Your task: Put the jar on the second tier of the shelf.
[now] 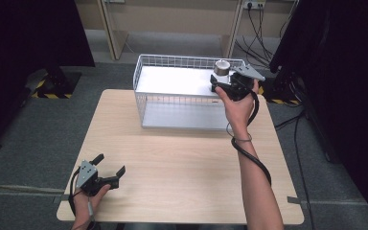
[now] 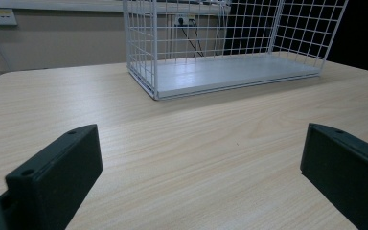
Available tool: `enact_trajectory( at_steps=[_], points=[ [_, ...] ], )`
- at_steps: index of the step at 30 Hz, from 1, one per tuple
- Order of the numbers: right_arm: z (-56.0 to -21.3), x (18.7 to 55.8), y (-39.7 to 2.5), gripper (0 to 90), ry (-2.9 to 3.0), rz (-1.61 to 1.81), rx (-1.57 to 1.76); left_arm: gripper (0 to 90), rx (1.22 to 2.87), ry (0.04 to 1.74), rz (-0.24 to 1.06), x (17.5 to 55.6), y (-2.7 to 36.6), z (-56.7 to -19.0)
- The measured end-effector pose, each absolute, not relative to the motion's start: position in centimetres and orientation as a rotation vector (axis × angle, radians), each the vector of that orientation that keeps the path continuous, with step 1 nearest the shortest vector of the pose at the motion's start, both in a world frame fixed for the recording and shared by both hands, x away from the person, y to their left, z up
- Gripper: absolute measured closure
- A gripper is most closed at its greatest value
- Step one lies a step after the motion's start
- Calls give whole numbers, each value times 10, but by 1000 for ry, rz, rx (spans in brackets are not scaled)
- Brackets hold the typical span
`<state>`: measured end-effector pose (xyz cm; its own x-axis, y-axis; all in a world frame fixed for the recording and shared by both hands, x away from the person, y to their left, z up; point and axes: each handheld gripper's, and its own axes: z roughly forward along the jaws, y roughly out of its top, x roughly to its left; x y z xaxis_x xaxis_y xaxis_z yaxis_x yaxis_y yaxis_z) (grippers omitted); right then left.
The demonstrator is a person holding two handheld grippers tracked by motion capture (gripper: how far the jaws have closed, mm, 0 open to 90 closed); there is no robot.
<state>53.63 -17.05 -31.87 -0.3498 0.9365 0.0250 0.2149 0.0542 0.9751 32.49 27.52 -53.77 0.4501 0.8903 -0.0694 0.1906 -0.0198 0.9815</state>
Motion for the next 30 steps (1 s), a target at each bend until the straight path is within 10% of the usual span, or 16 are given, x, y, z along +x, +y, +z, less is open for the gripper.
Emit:
enact_trajectory(
  at_steps=[30],
  points=[
    [-341,499,-175,4,1718,1381,1156,2,1514,993,742,325,275,-538]
  ],
)
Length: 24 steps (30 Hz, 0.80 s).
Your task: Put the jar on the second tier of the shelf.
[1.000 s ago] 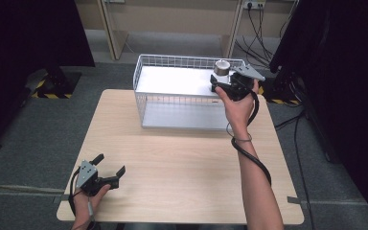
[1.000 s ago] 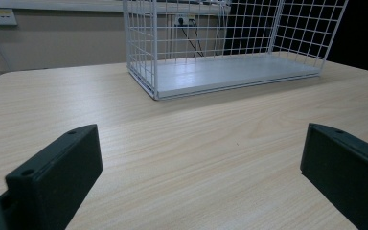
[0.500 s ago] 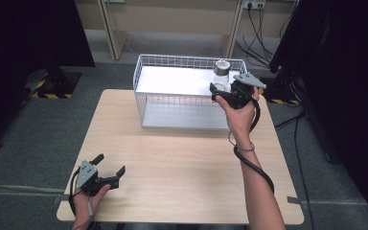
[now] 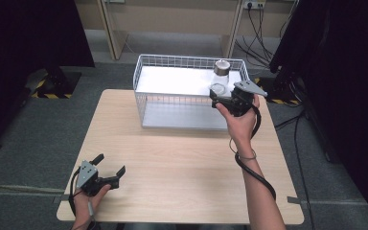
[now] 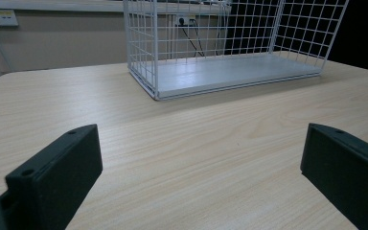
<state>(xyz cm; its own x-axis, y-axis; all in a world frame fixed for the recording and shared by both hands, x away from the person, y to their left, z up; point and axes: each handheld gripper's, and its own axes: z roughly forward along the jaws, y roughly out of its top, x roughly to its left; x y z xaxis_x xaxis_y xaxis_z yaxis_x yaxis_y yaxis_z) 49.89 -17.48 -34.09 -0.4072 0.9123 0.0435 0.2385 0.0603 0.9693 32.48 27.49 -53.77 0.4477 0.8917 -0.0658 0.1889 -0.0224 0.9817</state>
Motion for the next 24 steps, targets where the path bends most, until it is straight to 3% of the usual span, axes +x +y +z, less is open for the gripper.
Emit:
enact_trajectory(
  at_steps=[24],
  points=[
    [-366,474,-186,4,1751,1381,1159,2,1516,992,746,325,274,-538]
  ],
)
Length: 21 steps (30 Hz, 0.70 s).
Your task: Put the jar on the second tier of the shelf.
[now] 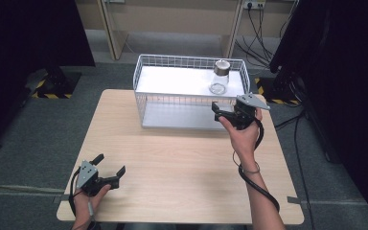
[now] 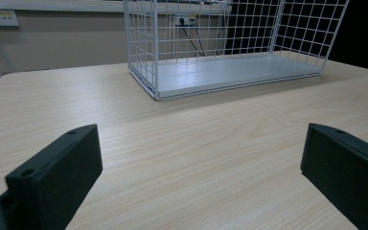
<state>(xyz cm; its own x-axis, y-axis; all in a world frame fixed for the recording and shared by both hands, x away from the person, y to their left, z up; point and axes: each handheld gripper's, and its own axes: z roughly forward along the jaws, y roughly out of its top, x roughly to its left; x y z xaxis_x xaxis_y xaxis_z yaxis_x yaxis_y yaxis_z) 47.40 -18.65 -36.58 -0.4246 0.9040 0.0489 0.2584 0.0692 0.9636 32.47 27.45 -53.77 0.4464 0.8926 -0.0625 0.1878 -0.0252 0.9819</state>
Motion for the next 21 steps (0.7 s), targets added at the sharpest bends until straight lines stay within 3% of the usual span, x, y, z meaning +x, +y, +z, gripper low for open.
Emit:
enact_trajectory(
  at_steps=[21],
  points=[
    [-388,456,-203,4,1778,1358,1187,2,1516,994,748,325,274,-538]
  ],
)
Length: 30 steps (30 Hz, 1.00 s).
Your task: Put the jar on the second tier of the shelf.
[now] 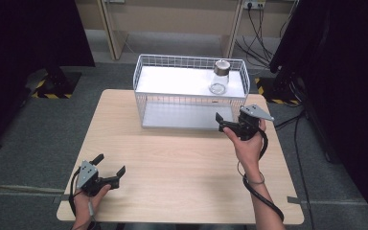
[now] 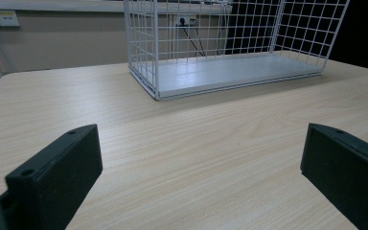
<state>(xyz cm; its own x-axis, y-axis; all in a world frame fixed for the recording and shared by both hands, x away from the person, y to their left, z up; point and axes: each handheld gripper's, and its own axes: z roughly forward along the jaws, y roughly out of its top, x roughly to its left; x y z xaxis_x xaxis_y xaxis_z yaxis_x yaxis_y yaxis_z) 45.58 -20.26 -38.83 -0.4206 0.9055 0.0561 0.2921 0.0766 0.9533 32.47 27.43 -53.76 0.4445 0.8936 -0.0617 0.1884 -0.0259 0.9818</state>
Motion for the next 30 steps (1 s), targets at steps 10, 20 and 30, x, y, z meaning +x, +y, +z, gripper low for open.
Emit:
enact_trajectory(
  at_steps=[10,20,30],
  points=[
    [-399,451,-209,4,1798,1355,1206,2,1516,994,748,325,274,-538],
    [-406,442,-214,4,1808,1346,1209,2,1516,994,749,325,274,-538],
    [-417,432,-219,4,1820,1327,1214,2,1515,996,750,325,274,-538]
  ],
)
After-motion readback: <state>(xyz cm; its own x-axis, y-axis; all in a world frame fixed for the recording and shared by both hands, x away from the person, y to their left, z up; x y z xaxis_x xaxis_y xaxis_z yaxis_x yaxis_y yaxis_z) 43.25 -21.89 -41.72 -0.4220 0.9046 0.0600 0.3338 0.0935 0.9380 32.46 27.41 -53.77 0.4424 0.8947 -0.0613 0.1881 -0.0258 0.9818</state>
